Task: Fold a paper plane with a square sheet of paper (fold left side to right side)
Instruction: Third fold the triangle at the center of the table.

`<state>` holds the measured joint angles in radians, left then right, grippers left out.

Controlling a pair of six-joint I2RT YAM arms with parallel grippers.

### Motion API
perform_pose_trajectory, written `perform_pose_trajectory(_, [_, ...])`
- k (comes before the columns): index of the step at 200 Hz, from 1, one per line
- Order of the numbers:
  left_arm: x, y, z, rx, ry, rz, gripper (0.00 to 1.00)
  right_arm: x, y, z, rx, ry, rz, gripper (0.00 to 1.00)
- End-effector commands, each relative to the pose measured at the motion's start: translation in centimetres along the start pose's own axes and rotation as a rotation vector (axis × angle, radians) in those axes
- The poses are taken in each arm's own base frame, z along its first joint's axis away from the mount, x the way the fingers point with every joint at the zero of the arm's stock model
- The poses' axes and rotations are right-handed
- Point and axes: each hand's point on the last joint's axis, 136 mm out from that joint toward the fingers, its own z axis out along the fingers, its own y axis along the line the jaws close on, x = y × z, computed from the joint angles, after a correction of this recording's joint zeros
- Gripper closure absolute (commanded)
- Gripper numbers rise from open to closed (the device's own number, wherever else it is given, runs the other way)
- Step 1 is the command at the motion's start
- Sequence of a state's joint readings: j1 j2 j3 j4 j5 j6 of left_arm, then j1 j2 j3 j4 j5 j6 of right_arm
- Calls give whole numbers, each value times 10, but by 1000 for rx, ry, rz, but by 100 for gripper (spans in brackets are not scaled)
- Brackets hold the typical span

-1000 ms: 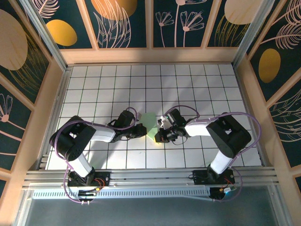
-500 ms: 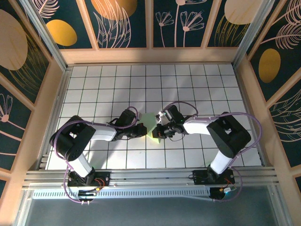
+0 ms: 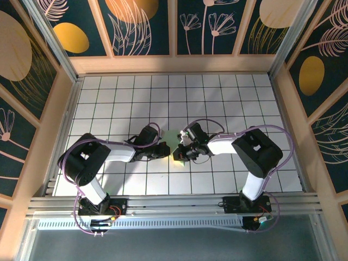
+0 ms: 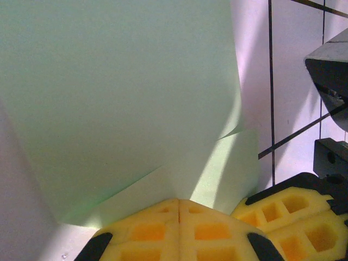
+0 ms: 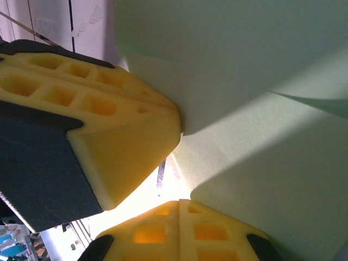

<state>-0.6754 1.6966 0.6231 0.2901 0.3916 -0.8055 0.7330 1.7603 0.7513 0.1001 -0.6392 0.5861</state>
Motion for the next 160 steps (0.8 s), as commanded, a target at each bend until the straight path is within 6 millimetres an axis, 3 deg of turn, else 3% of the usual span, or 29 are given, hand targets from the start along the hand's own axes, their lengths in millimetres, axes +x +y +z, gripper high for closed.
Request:
perform_pose_trajectory(1, [21, 53, 10, -202, 43, -47, 100, -11, 7, 3, -6, -28, -11, 100])
perform_pose_trajectory(43, [21, 58, 9, -235, 37, -50, 100, -7, -3, 4, 32, -11, 4, 100])
perform_pose_trajectory(101, [21, 69, 7, -285, 27, -60, 100, 27, -24, -8, 106, 45, 59, 100])
perform_pose_trajectory(160, [22, 72, 6, -301, 27, -62, 100, 48, -37, -21, 150, 47, 93, 100])
